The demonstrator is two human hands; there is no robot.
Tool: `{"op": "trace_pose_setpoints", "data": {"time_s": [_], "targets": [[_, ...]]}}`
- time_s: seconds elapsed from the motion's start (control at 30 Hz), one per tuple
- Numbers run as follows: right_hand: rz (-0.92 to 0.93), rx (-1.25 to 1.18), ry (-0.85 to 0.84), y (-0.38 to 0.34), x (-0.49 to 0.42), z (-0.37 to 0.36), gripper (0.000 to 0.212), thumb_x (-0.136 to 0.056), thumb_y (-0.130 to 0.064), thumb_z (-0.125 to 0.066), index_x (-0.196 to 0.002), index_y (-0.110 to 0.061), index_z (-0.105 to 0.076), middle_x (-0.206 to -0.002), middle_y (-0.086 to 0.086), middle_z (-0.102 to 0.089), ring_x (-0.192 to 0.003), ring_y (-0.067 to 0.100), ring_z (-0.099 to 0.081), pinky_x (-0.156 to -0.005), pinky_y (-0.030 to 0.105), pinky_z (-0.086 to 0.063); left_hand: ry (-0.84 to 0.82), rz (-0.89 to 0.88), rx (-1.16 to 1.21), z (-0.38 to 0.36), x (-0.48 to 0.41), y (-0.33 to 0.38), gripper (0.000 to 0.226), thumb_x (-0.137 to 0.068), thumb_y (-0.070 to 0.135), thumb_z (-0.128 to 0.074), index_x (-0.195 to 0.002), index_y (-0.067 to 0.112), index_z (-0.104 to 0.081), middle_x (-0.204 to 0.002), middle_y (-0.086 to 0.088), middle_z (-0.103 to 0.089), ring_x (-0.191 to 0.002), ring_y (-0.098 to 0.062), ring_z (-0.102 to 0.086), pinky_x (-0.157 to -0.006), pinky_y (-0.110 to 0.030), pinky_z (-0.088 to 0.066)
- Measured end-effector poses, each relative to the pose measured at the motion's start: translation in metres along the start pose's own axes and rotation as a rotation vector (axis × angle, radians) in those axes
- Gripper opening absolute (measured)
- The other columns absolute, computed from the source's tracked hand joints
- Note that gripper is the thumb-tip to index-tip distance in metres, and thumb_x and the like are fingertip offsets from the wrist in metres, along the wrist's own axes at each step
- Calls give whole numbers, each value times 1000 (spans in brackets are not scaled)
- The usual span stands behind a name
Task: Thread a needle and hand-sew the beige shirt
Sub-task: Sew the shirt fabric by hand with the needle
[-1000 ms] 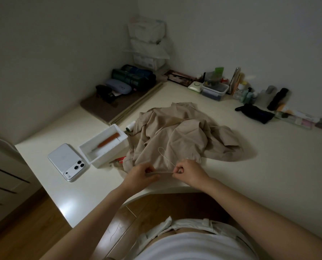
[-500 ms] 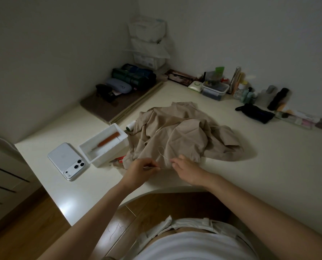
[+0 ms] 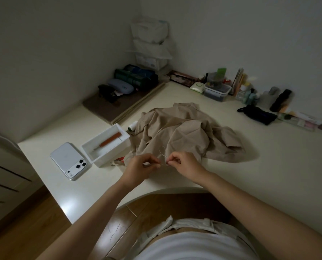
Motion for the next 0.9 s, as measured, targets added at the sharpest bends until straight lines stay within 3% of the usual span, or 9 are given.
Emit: {"op": "trace_pose_setpoints", "data": {"time_s": [0.13,0.3,0.57,0.9], "targets": [[-12,-2,-12,2,2,-2,9,-93,-17,-58,-93,-16,-67,-86,-4,-64,-88,12,-62,-83,26,-48,19,2,20,4,0,-1,19,-85,7,-68,-82,25,-64,-83,5,-66,-71,-6,-63,-62,-20,-53],[-7,-41,-15,1,2,-2,9,-93,-17,-58,-88,-16,-66,-81,-8,-61,-85,12,-61,-83,29,-48,13,35,55,5,1,-4,14,-87,8,-65,-85,22,-63,-86,0,-66,-72,-18,-65,-61,-33,-56],[2,-146,-45,-1,2,-3,10,-94,-16,-57,-88,-16,-65,-79,-16,-59,-78,-1,-56,-74,13,-42,10,55,95,5,1,-6,8,-87,9,-66,-87,17,-64,-85,-4,-67,-75,-29,-65,-62,-41,-55],[-2,-263,-158,-3,3,-11,14,-94,-14,-55,-86,-21,-63,-80,-8,-62,-74,0,-57,-71,16,-45,1,50,111,1,-1,-3,11,-84,5,-70,-83,14,-63,-79,0,-66,-68,-15,-63,-60,-36,-53]]}}
Point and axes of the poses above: each hand's wrist, its own x-axis away from the middle knuckle, its own z-axis out of the back of the hand, y = z × x, the point moved 7 cm from there along -x, towards the middle knuckle
